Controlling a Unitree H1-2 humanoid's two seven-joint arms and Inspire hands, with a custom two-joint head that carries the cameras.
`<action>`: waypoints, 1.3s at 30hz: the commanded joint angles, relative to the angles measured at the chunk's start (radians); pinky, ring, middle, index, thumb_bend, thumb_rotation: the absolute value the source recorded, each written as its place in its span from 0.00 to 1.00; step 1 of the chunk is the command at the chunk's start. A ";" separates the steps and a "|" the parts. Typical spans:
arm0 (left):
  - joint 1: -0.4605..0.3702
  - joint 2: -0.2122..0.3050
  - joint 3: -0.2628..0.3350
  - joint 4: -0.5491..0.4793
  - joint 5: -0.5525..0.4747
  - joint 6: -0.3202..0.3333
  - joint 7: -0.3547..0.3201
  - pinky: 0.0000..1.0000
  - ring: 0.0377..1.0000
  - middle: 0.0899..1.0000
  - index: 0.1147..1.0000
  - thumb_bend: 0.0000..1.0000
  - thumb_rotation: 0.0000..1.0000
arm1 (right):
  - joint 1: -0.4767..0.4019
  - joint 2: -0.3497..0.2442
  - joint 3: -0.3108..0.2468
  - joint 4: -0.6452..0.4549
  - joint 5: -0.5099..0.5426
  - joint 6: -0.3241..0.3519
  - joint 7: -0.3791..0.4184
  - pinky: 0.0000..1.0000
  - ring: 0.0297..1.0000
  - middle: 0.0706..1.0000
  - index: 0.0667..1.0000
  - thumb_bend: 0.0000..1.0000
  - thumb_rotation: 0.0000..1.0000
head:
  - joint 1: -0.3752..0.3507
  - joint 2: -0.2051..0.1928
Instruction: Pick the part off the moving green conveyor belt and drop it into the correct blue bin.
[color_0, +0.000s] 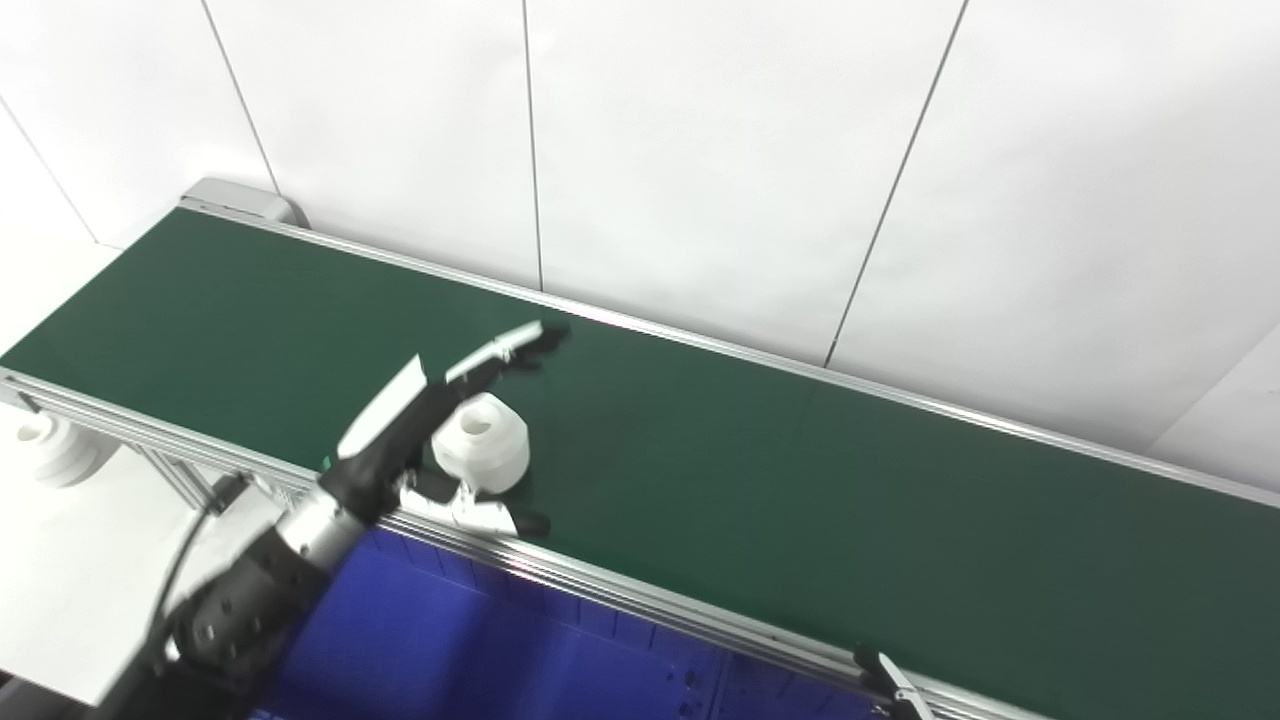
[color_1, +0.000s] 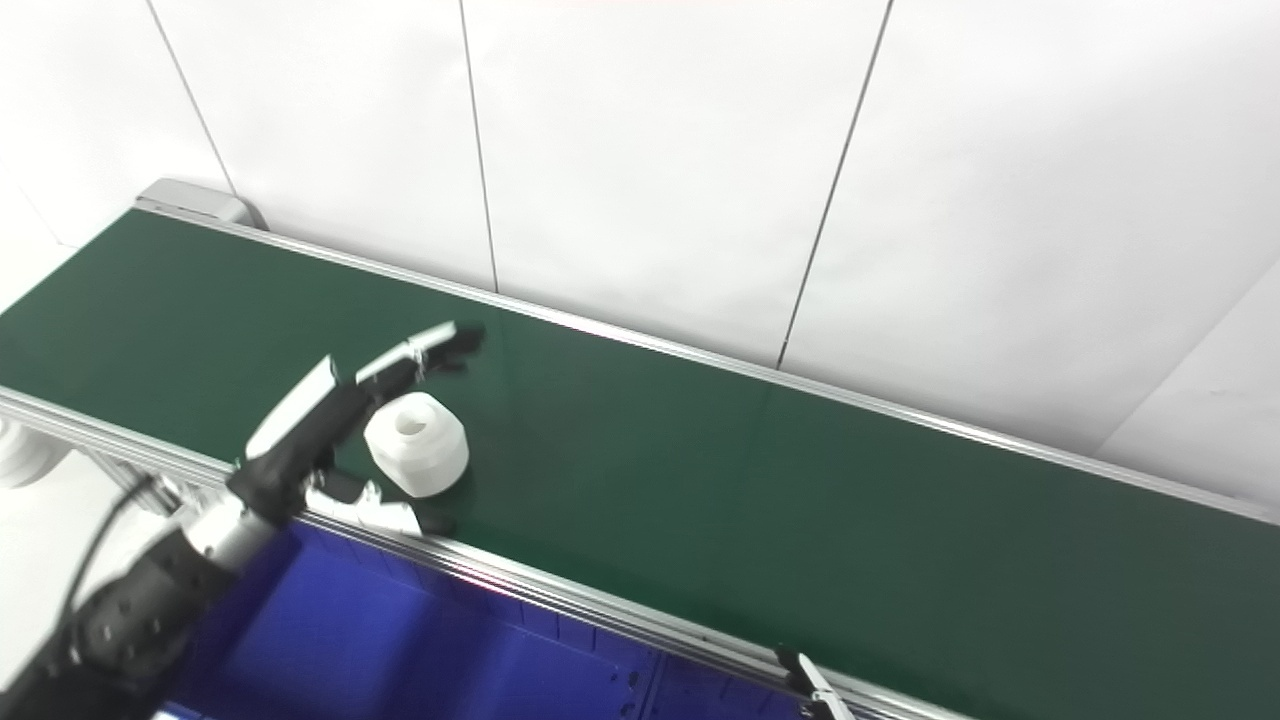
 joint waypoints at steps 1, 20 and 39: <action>-0.080 0.040 0.015 -0.002 0.029 0.000 -0.015 0.87 0.94 0.96 0.94 0.80 0.34 | -0.009 -0.003 0.011 -0.021 0.005 -0.055 -0.035 0.72 0.80 0.84 0.86 0.90 0.43 | -0.029 0.016; -0.353 0.138 -0.111 0.292 0.324 -0.046 -0.107 0.89 0.94 0.98 0.94 0.91 0.16 | -0.007 -0.004 0.002 -0.040 0.034 -0.055 -0.037 0.78 0.84 0.85 0.88 0.88 0.46 | 0.009 0.076; -0.296 0.112 -0.191 0.256 0.169 0.038 -0.285 0.92 0.96 0.99 0.95 1.00 0.21 | -0.018 -0.020 0.020 -0.019 0.040 -0.055 -0.085 0.76 0.82 0.85 0.88 0.85 0.45 | 0.010 0.078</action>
